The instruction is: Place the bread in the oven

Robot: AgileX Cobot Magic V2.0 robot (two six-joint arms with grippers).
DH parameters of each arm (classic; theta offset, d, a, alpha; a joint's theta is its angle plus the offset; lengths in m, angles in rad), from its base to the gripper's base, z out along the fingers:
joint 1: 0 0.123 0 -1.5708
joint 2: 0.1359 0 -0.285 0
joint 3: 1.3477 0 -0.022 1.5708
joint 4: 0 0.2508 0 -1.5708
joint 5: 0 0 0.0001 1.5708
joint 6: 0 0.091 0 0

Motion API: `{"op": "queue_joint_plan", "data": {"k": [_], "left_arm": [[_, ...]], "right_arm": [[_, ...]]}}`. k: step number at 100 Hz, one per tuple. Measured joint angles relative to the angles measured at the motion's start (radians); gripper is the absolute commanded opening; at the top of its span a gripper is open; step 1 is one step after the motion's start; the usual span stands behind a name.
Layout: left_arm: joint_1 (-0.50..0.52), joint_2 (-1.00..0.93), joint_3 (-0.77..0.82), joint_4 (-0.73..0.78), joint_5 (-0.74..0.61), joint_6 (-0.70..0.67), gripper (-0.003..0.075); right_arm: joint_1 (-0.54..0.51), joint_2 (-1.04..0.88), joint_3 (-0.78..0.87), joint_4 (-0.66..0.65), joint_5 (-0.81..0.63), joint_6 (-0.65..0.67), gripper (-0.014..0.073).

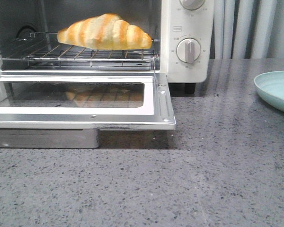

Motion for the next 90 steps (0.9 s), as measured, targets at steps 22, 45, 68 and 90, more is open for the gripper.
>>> {"op": "queue_joint_plan", "data": {"k": [22,45,68,90], "left_arm": [[0.000,0.000,0.000,0.000,0.000,0.000,-0.0021],[0.000,0.000,0.000,0.000,-0.001,0.000,-0.0021],[0.000,0.000,0.000,0.000,-0.001,0.000,-0.0021],[0.000,0.000,0.000,0.000,-0.001,0.000,-0.0021]], "right_arm": [[-0.278,-0.147,0.247,0.104,-0.096,0.000,-0.0058],[-0.618,-0.365,0.679,0.268,-0.381,0.000,-0.0058],[-0.877,-0.609,1.066,0.420,-0.654,0.002,-0.0058],[-0.959,-0.818,1.274,0.456,-0.814,0.005,-0.0058]]}}
